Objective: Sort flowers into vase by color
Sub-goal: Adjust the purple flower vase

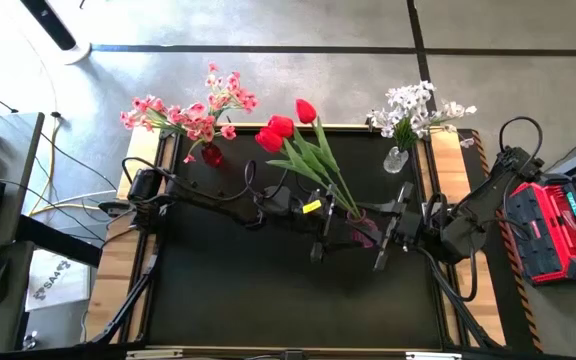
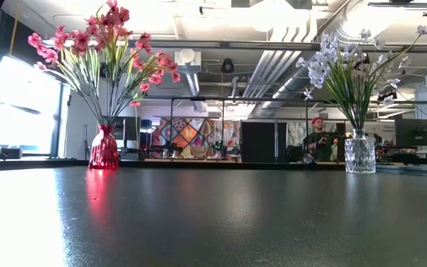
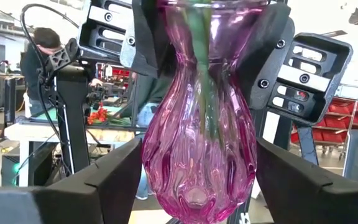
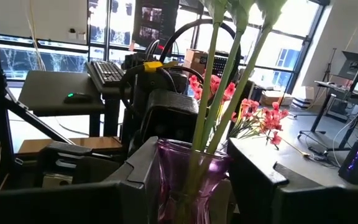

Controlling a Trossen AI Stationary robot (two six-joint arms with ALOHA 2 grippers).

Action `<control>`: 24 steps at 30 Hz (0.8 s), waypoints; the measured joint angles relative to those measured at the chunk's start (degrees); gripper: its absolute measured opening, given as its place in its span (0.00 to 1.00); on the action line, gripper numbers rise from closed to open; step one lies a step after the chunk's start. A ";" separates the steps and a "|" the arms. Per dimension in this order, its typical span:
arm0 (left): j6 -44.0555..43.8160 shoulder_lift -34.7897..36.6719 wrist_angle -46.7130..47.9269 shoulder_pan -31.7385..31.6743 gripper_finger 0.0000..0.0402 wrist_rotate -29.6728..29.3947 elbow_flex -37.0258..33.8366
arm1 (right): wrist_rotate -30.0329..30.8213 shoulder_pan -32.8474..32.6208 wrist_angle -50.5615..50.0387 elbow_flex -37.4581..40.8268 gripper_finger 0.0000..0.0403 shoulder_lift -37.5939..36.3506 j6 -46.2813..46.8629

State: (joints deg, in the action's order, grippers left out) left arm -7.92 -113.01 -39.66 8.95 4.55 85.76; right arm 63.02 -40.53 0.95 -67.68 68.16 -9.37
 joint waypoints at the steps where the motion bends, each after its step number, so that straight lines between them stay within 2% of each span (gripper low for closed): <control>1: -0.01 0.00 0.03 0.00 0.66 0.05 0.00 | -0.02 -0.01 0.02 0.00 0.32 0.00 -0.08; 9: -0.05 -0.09 0.81 -0.22 0.63 -0.28 0.00 | 0.14 -0.07 -0.79 0.04 0.36 0.04 0.29; 13: -0.05 -0.17 4.42 -0.51 0.63 -0.72 -0.03 | 1.74 -0.64 -0.07 0.02 0.49 0.00 1.45; 15: 0.04 -0.77 8.34 -0.76 0.63 -0.56 -0.33 | 5.37 -1.72 -0.59 -0.01 0.57 -0.65 4.38; 19: 0.43 -0.59 16.02 -0.96 0.63 -2.54 -0.30 | 9.14 -3.81 -6.10 -0.07 0.71 -3.06 13.02; 21: 1.06 -0.37 17.99 -1.03 0.63 -3.36 -0.19 | 8.84 -4.51 -11.85 -0.07 0.74 -5.34 21.44; 24: 3.69 -0.44 21.81 -1.05 0.63 -5.42 -0.18 | 1.22 -4.91 -26.97 -0.11 0.75 -8.87 40.73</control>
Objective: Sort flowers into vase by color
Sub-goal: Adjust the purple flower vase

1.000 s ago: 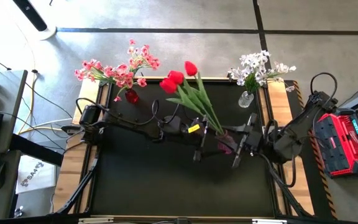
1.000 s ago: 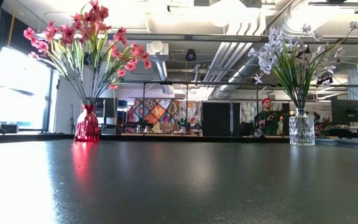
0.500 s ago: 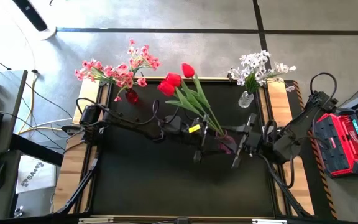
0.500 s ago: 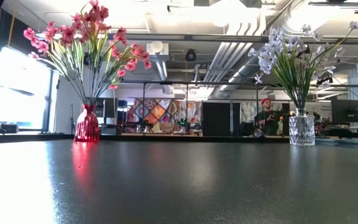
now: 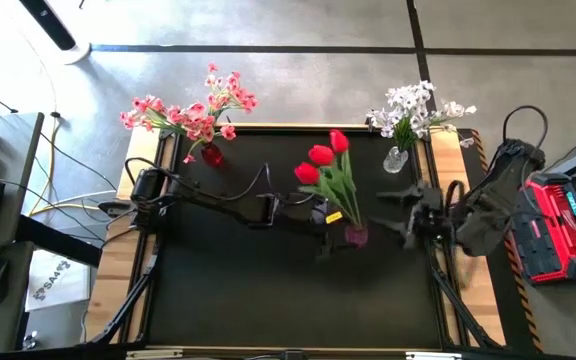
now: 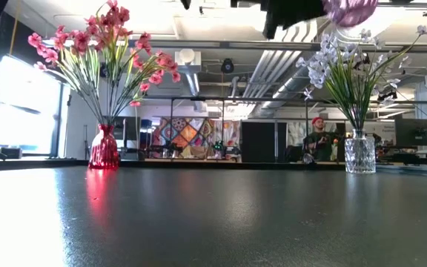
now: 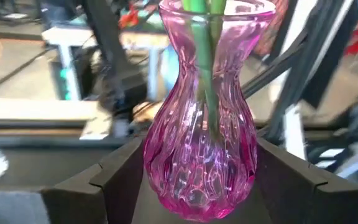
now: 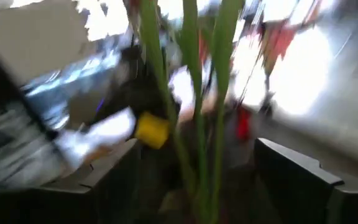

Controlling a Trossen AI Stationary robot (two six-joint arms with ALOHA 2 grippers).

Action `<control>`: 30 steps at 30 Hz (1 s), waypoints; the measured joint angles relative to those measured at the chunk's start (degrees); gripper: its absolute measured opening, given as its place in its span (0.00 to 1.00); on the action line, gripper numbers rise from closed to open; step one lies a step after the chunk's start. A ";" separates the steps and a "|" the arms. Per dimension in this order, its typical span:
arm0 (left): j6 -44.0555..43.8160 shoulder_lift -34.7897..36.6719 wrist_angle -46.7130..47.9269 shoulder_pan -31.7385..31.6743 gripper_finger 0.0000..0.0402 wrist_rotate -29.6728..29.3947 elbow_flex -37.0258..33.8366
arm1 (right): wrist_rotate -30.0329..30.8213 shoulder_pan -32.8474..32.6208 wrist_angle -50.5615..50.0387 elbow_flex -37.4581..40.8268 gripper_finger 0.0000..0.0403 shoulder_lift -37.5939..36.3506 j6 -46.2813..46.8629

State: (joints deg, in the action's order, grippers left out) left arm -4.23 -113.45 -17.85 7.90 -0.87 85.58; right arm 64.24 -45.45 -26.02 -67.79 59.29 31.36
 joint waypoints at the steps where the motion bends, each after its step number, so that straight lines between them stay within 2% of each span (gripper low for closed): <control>1: 1.25 -0.02 1.15 0.00 0.63 -1.41 0.00 | -4.19 0.19 -6.41 0.00 0.74 -0.79 7.98; 4: 4.53 -0.01 3.16 -0.04 0.63 -4.08 0.00 | -17.59 1.41 -23.23 0.01 0.71 -1.33 25.90; 6: 5.68 0.00 4.25 -0.19 0.63 -4.29 -0.01 | -22.84 1.59 -28.21 0.02 0.69 -0.13 29.12; 10: 6.43 0.05 6.24 -0.48 0.63 -4.68 0.00 | -24.48 2.23 -27.79 0.04 0.67 2.41 23.02; 18: 8.38 0.15 8.99 -0.52 0.63 -5.00 0.02 | -30.96 11.40 -26.47 0.07 0.67 6.67 12.80; 24: 7.50 0.15 10.16 -0.52 0.63 -5.47 0.02 | -37.65 17.10 -23.55 0.07 0.66 7.51 8.75; 27: 7.30 0.15 10.80 -0.52 0.63 -5.55 0.02 | -40.14 18.84 -22.34 0.07 0.61 7.51 7.29; 30: 6.10 0.15 11.13 -0.52 0.63 -5.68 0.02 | -43.12 20.83 -22.76 0.07 0.53 7.51 6.53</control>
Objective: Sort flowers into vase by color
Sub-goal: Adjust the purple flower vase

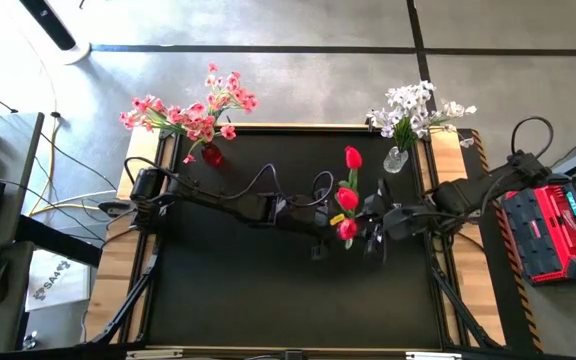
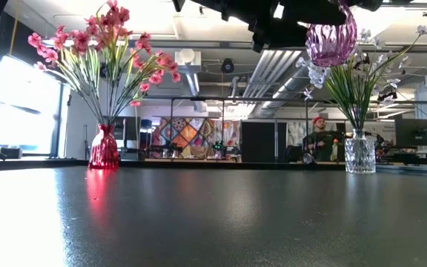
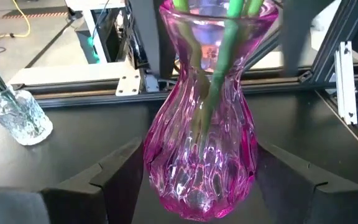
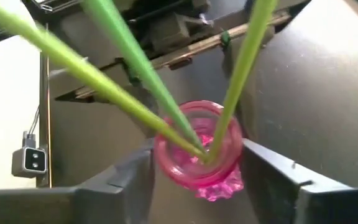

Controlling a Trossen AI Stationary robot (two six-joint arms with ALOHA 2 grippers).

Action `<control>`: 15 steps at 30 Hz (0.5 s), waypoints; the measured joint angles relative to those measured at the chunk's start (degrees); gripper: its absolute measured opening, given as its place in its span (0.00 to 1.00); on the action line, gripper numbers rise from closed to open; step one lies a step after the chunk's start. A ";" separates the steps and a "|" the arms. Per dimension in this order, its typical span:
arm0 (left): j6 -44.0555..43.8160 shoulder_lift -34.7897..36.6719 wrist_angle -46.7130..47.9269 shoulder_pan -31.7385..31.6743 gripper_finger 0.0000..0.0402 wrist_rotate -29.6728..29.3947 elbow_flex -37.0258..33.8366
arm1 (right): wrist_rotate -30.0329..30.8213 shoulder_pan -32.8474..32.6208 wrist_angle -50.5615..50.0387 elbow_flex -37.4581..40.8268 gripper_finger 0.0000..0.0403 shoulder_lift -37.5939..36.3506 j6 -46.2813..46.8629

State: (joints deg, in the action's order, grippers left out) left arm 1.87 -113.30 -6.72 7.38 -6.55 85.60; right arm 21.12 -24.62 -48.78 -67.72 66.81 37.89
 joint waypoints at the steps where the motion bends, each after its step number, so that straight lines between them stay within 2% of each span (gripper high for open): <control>1: -0.14 0.00 0.02 0.00 0.63 -0.02 0.00 | -0.62 0.58 -0.05 0.00 0.49 0.00 -0.07; 5: -0.45 0.00 0.34 -0.07 0.63 -0.22 0.00 | -2.50 2.26 -0.05 0.00 0.38 0.00 -1.39; 9: -2.39 0.06 1.79 -0.02 0.63 -0.11 0.07 | -4.79 3.45 -0.05 0.02 0.34 0.00 -3.45; 12: -2.67 0.11 2.47 -0.03 0.63 -0.19 0.11 | -5.44 3.66 -0.32 0.04 0.38 0.02 -4.74; 15: -2.69 0.11 3.41 0.10 0.63 -0.08 0.10 | -5.12 3.68 -0.26 0.04 0.48 -0.02 -5.77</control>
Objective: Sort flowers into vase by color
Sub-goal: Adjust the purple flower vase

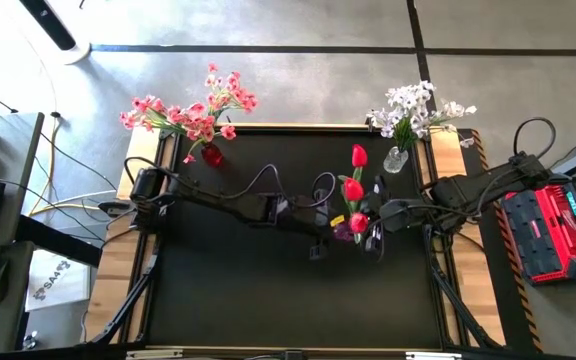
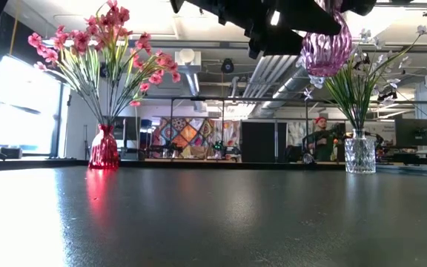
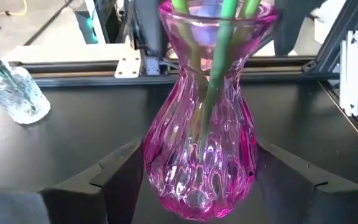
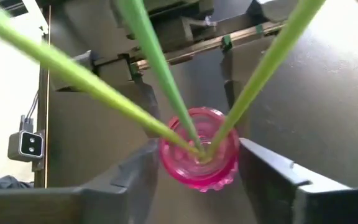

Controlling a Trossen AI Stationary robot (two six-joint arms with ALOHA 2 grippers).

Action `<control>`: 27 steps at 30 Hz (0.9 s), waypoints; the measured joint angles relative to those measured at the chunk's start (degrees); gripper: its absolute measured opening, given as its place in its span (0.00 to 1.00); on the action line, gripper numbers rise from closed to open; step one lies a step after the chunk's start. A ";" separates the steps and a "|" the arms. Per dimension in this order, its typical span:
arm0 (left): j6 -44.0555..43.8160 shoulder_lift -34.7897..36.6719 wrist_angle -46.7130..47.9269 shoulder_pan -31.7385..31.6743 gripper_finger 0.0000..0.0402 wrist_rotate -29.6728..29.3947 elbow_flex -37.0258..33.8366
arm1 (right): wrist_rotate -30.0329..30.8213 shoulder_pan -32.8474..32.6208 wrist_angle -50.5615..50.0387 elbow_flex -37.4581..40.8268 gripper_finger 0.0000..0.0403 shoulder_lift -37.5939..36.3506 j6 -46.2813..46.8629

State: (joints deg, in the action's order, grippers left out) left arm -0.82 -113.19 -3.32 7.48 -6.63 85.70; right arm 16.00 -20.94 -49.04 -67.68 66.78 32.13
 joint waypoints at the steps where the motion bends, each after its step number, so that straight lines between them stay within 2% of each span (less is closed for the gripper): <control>1: 0.00 -0.01 0.10 0.03 0.63 0.14 -0.01 | 0.14 0.13 -0.02 0.00 0.52 0.00 -0.08; 5: -0.45 -0.02 0.27 0.03 0.63 0.12 -0.01 | -0.51 0.89 0.08 0.00 0.65 0.00 -0.95; 8: -0.57 -0.02 0.71 0.05 0.63 0.10 -0.03 | -1.56 1.47 0.41 0.00 0.66 0.43 -1.47; 13: -0.52 -0.02 0.57 0.05 0.63 0.10 -0.03 | -2.09 1.86 0.92 0.00 0.57 1.28 -3.16; 23: -0.76 -0.02 1.17 0.05 0.63 0.06 -0.03 | -4.75 2.59 1.78 0.00 0.34 2.27 -3.53; 27: -3.06 -0.02 1.93 0.08 0.64 0.08 -0.03 | -5.30 2.59 1.72 0.00 0.30 2.29 -3.01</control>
State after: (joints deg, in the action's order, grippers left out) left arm -3.88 -113.21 -1.39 7.55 -6.55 85.67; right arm 10.70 -18.35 -47.32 -67.68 69.08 29.12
